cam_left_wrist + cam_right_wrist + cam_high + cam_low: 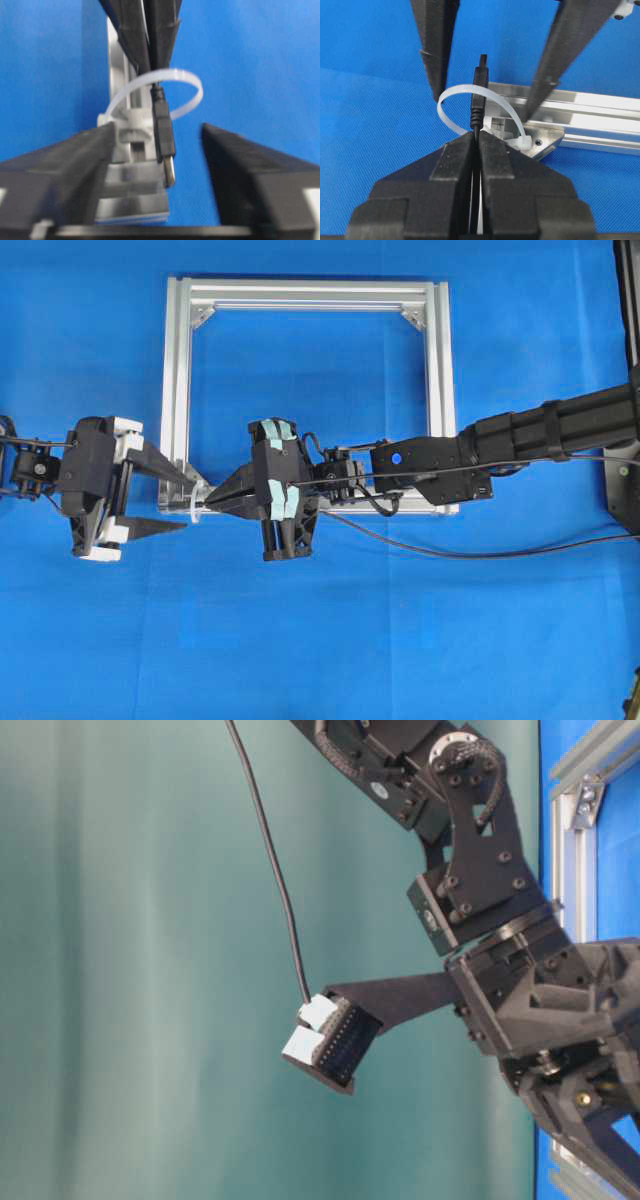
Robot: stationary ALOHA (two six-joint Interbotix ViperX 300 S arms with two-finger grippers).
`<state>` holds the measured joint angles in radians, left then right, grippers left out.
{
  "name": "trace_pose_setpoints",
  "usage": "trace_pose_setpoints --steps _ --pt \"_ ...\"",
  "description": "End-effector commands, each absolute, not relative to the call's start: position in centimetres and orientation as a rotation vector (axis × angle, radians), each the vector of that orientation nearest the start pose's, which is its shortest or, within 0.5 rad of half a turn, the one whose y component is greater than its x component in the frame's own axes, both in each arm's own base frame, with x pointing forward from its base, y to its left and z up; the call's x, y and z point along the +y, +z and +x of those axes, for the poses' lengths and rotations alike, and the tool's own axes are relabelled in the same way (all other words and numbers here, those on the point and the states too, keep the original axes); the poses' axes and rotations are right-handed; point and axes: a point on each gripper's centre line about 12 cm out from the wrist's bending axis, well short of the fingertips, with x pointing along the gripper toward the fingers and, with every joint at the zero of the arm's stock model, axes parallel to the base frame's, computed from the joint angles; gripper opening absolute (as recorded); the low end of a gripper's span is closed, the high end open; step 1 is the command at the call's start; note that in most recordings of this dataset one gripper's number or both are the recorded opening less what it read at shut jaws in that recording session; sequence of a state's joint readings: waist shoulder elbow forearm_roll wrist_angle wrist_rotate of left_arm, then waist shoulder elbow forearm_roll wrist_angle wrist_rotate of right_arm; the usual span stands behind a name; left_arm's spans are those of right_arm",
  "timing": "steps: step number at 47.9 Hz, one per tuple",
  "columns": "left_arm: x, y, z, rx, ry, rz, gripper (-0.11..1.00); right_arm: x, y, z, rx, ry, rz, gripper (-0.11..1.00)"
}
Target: Insert the wire through the string loop located on the left side.
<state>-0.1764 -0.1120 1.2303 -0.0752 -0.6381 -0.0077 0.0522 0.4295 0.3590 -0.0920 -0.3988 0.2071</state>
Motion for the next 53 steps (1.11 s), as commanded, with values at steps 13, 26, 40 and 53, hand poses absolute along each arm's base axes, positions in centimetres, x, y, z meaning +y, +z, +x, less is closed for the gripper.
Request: trace_pose_setpoints --steps 13,26,40,53 --pt "-4.23 11.01 26.05 0.480 -0.117 -0.015 0.08 3.00 13.37 50.43 0.350 0.066 0.118 0.00" --pt "-4.23 10.98 26.04 0.483 -0.117 -0.014 0.08 3.01 13.39 50.43 0.349 0.067 0.116 0.00" --pt "-4.23 11.02 26.04 0.482 -0.117 -0.015 0.08 2.96 13.30 50.36 0.360 0.060 0.133 0.60" --pt "-4.23 11.02 26.04 0.482 -0.117 -0.015 0.08 2.89 13.26 50.30 0.365 0.052 0.143 0.94"
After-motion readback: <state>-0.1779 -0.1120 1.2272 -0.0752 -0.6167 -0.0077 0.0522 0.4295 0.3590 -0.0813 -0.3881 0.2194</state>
